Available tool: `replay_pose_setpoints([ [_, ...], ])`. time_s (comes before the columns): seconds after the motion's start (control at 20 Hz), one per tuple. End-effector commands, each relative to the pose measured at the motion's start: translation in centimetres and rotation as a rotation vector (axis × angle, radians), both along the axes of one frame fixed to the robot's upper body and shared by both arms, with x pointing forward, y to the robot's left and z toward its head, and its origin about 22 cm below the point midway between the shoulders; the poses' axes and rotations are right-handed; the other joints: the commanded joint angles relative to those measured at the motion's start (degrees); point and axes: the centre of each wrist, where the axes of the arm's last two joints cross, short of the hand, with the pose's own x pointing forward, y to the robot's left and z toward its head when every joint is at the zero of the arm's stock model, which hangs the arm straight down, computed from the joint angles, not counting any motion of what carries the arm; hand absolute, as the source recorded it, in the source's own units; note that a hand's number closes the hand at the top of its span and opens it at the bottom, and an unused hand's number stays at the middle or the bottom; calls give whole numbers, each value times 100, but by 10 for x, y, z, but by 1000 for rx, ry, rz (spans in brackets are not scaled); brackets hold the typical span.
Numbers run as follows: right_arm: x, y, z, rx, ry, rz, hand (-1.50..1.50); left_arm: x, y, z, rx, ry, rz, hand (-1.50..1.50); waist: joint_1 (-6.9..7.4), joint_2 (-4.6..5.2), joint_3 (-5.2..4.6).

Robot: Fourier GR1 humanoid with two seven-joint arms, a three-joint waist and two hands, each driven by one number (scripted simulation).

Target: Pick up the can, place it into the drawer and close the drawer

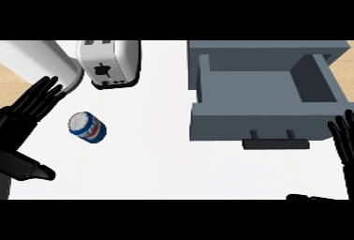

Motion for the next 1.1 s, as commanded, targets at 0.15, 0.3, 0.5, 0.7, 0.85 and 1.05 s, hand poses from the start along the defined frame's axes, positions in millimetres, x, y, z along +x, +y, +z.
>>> replay_pose_setpoints([
  [0.15,-16,-7,-19,-2,5,-4,-150,13,-13,-31,22,-1,31,-150,-25,2,0],
  [0.3,3,-10,-20,-8,-2,8,-150,4,6,-52,9,36,24,-150,1,4,0],
  [0.5,1,5,-22,-8,4,5,-150,24,18,-55,8,28,56,-150,-16,8,-1],
  [0.7,-2,0,-9,-14,-3,9,-150,20,-5,-71,26,21,70,-150,-1,0,1],
  [0.85,-5,-4,-11,-29,-8,12,-150,21,31,-90,35,24,76,-150,-28,9,-2],
  [1.05,-25,-14,-12,-17,9,15,-150,23,31,-101,33,37,81,-150,-31,2,-1],
])
